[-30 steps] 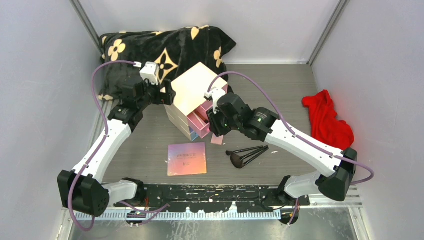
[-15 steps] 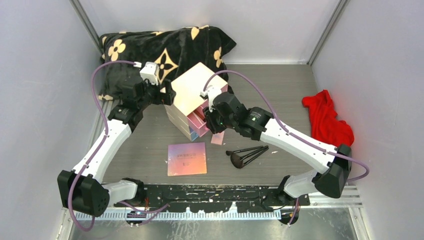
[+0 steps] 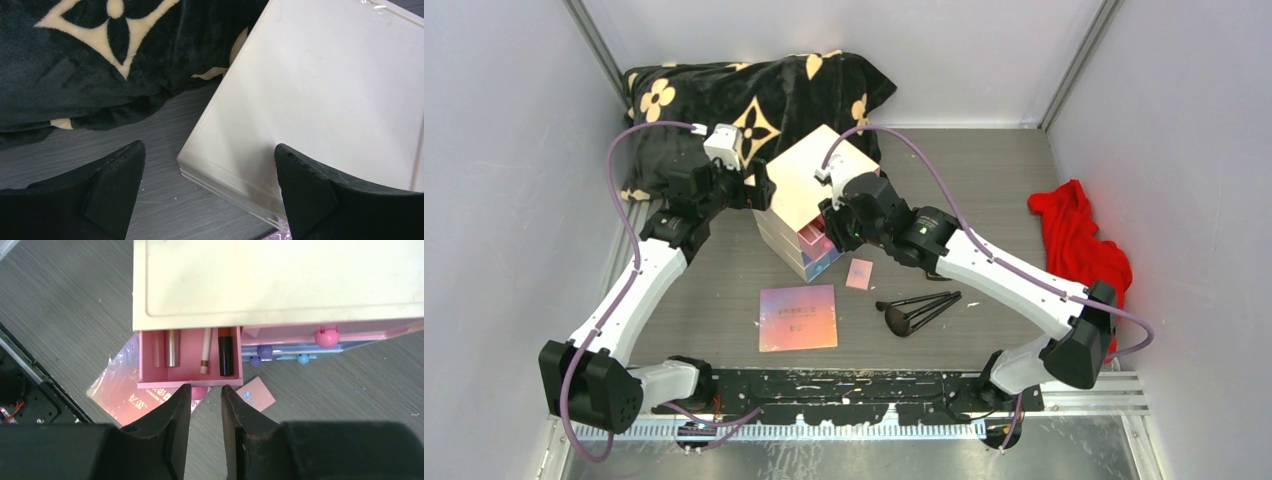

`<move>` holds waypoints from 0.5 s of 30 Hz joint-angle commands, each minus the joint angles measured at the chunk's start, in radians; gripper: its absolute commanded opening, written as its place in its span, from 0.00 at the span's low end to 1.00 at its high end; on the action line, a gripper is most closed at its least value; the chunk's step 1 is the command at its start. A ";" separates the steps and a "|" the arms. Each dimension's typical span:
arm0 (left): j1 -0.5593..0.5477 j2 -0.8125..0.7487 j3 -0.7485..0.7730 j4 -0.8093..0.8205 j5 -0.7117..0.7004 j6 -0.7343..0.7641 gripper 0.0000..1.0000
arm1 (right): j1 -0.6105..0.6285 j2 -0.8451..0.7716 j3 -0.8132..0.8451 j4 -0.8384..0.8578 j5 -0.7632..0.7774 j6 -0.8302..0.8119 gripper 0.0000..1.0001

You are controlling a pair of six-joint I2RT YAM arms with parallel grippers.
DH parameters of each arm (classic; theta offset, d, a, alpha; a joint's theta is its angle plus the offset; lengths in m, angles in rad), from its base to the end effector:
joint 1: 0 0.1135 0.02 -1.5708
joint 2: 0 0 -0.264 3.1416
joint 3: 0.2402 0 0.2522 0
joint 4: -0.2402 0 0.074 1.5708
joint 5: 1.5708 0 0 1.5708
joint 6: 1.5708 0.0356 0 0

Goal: Organize the makeup
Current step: Close the drawer in the storage box.

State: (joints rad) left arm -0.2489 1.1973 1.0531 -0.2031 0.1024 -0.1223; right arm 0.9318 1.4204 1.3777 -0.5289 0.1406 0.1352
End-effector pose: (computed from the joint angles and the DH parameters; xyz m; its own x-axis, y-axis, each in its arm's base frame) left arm 0.2681 -0.0719 0.3462 -0.3687 -0.0315 -0.9290 0.2954 0.9436 -0.1492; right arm 0.1946 0.2536 0.3649 -0.4173 -0.3379 -0.8436 -0.6744 0.7374 0.0382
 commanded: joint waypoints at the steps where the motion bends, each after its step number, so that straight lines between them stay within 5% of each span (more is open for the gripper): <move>1: 0.000 -0.011 -0.007 -0.019 -0.002 0.019 1.00 | -0.002 0.036 0.080 0.085 0.013 -0.034 0.34; 15: 0.002 0.002 -0.008 -0.014 -0.008 0.023 1.00 | -0.004 -0.035 0.005 0.140 0.045 -0.029 0.36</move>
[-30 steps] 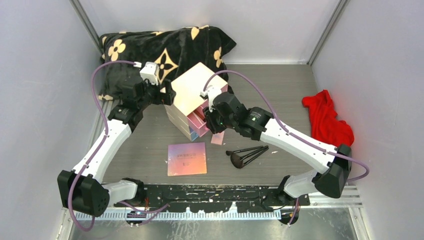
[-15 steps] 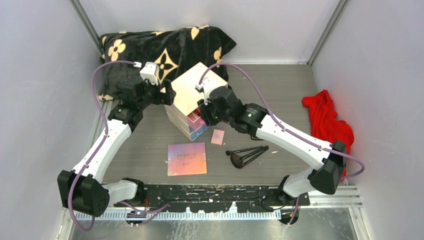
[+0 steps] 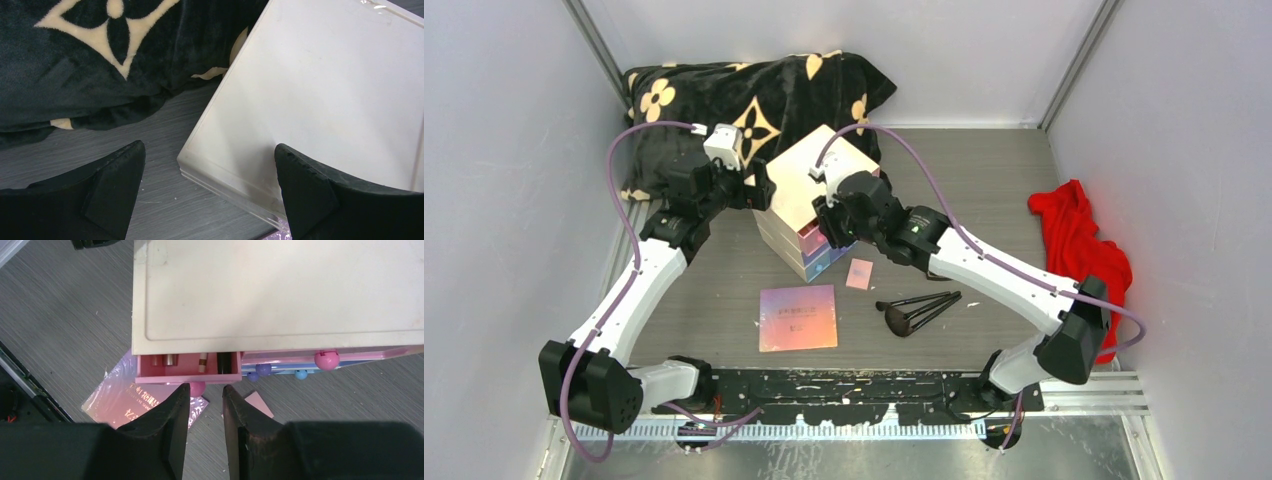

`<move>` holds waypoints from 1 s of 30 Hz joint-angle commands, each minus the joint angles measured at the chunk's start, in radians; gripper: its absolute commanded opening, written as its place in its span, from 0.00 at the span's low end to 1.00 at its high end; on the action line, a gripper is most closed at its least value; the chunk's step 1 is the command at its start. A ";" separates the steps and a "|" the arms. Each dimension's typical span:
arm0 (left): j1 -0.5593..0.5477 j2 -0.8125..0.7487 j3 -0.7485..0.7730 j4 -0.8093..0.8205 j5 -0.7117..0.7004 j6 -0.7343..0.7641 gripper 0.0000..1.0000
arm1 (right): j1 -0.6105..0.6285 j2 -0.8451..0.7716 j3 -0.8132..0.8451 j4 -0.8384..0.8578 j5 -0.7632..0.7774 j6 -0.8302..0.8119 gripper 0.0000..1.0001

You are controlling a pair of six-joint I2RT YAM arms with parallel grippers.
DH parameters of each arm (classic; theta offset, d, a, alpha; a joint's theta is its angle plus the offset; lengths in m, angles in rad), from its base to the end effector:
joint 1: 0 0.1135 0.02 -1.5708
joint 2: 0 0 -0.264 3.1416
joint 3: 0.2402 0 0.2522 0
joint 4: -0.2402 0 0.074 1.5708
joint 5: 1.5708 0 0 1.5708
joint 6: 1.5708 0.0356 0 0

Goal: Organize the makeup
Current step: Close the drawer in the storage box.

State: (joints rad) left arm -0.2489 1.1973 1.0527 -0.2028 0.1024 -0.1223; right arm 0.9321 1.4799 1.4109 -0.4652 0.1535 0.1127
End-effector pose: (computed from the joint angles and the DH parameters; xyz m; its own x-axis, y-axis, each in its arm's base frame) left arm 0.2681 -0.0719 0.3461 -0.3688 -0.0315 -0.9290 0.2954 0.9436 -0.1492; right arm 0.2062 0.2685 0.3638 -0.3820 -0.3280 -0.8640 -0.6763 0.7364 0.0194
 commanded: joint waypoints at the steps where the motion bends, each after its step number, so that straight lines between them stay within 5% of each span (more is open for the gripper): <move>1: 0.002 0.002 -0.007 -0.014 -0.009 0.023 1.00 | -0.004 -0.102 -0.033 0.075 0.032 -0.006 0.37; 30: 0.002 0.001 -0.010 -0.018 -0.019 0.027 1.00 | -0.015 0.050 -0.015 0.182 -0.046 -0.024 0.37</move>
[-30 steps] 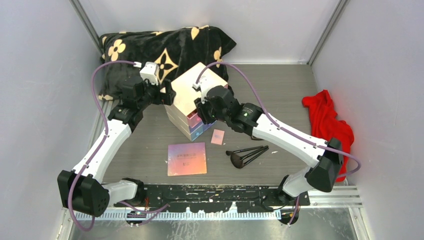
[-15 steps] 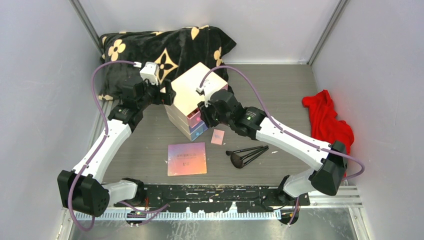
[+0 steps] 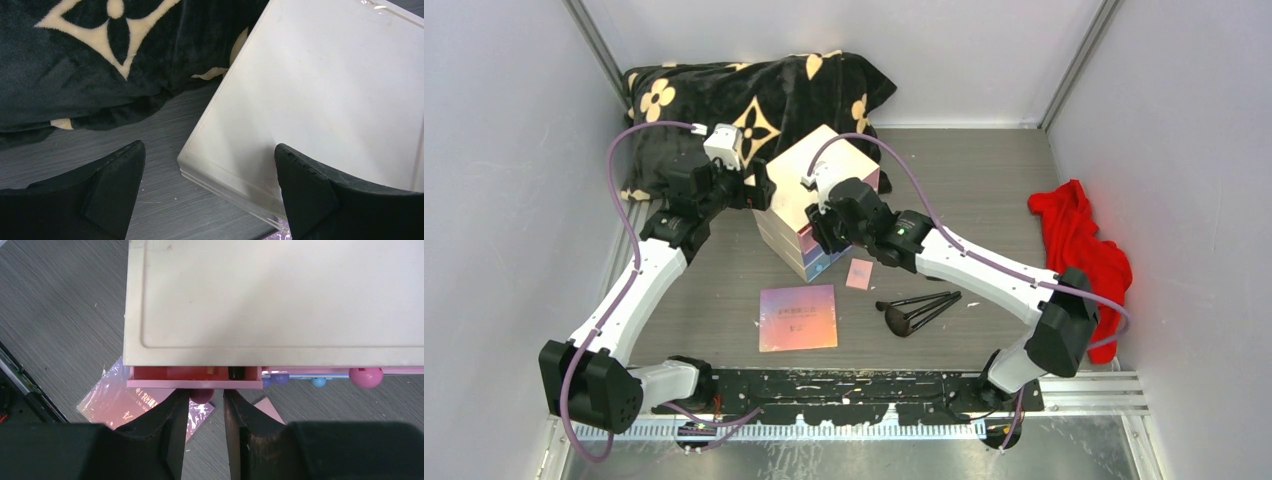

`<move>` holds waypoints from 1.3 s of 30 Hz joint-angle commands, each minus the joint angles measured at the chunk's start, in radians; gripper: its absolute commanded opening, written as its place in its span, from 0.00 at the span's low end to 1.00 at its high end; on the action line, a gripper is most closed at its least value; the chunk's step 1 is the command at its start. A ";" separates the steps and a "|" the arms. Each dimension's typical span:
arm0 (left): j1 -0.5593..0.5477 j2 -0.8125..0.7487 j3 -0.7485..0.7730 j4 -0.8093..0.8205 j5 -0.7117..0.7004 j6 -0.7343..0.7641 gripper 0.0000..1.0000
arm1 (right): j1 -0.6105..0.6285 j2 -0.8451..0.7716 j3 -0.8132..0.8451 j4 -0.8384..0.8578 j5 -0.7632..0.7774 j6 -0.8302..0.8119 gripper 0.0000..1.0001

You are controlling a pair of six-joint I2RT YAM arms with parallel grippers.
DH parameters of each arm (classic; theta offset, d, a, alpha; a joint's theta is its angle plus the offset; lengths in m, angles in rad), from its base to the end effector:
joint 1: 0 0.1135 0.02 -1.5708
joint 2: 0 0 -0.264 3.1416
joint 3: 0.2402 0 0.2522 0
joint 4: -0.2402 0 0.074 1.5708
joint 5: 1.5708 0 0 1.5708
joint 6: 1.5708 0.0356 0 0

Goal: Organize the makeup
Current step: Close the drawer in the storage box.

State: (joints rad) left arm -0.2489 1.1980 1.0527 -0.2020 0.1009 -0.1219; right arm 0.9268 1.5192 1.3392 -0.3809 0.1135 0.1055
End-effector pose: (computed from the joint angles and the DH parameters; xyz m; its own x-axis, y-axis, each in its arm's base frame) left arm 0.2684 -0.0719 0.3460 -0.3684 -0.0312 -0.9292 0.2943 0.9441 -0.1484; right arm 0.2138 0.2781 0.3341 -0.3952 -0.3521 -0.8484 -0.6992 0.7143 0.0293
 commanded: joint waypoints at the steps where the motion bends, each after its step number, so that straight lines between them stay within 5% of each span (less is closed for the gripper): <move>1: 0.002 0.000 -0.010 -0.018 -0.018 0.027 1.00 | -0.010 0.016 0.064 0.102 -0.005 -0.018 0.37; 16: 0.001 0.006 -0.006 -0.028 -0.026 0.031 1.00 | -0.013 -0.067 0.017 0.008 0.059 -0.026 0.40; 23: 0.000 0.011 -0.005 -0.029 -0.032 0.035 1.00 | -0.020 -0.162 -0.140 0.001 0.167 -0.041 0.61; 39: 0.000 0.039 -0.008 -0.023 -0.037 0.038 1.00 | -0.175 -0.150 -0.368 0.263 -0.090 -0.130 0.64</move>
State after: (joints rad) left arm -0.2489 1.2102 1.0527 -0.1841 0.0959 -0.1219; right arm 0.7773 1.3701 0.9642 -0.2676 0.1104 0.0109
